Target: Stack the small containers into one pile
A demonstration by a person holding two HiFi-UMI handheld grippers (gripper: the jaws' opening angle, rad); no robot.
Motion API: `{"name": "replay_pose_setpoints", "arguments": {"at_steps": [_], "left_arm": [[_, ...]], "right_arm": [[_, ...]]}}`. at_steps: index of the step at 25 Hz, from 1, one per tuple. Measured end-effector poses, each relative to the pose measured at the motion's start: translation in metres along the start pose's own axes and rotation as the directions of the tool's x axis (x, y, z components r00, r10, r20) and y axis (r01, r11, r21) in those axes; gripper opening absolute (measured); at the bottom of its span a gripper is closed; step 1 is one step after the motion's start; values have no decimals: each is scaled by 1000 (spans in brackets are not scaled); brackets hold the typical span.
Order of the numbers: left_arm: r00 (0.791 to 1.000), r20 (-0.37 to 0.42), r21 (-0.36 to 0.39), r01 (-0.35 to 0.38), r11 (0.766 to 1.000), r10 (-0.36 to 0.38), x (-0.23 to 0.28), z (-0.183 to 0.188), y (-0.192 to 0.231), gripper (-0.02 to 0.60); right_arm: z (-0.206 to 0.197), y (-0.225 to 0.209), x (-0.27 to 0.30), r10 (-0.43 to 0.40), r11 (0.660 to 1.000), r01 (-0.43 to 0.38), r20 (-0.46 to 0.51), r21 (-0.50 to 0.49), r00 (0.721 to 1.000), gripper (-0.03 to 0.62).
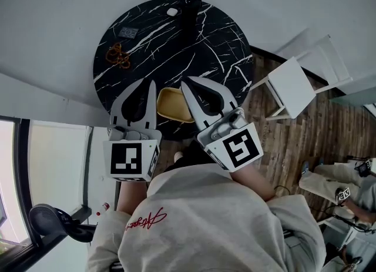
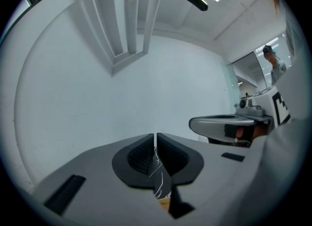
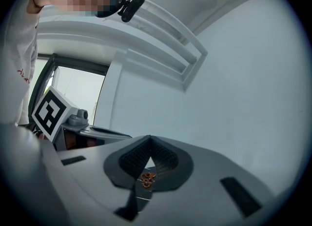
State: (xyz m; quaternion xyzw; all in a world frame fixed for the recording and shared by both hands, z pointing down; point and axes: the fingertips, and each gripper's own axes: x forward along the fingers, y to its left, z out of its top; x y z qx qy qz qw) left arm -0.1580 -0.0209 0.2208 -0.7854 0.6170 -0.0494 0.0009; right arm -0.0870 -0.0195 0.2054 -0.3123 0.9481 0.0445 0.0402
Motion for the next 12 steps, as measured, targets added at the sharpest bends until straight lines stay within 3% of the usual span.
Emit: {"name": "replay_pose_setpoints", "arguments": {"at_steps": [12], "left_arm": [[1000, 0, 36, 8, 999, -8, -3, 2, -1, 31]], "right_arm": [[1, 7, 2, 26, 1000, -26, -2, -11, 1000, 11]]}}
